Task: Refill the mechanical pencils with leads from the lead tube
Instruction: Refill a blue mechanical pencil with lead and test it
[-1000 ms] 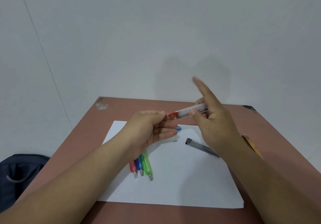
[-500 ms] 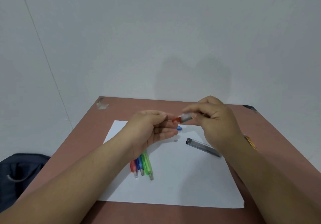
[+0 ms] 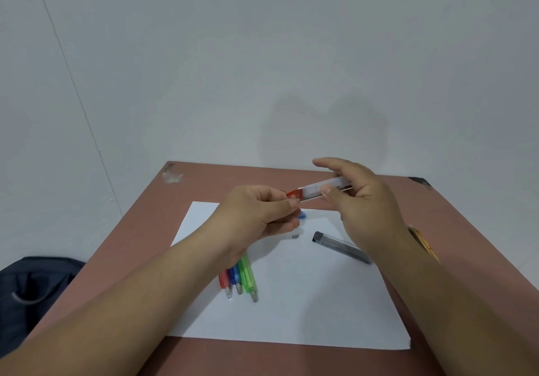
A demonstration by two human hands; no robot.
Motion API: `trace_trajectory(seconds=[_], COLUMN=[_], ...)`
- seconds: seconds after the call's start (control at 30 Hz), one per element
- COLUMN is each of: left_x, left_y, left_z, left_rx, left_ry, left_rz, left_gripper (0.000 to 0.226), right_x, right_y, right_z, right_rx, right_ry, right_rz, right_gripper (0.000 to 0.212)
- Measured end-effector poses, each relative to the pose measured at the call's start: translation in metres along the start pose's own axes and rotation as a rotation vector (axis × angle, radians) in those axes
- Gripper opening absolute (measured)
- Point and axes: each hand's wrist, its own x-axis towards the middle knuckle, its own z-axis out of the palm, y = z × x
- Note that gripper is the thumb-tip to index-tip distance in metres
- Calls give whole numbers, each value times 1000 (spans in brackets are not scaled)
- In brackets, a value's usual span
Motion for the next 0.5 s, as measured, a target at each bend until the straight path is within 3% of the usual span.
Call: trace_trajectory(seconds=[0.5], left_x=[6], left_y=[-3], left_z=[-1], left_rx=[215], left_ry=[140], left_rz=[141], left_gripper=[8], right_x=[0], right_y=[-1], right_z=[0], right_rx=[7], right_ry=[34], right_rz=[-11], right_gripper=[49])
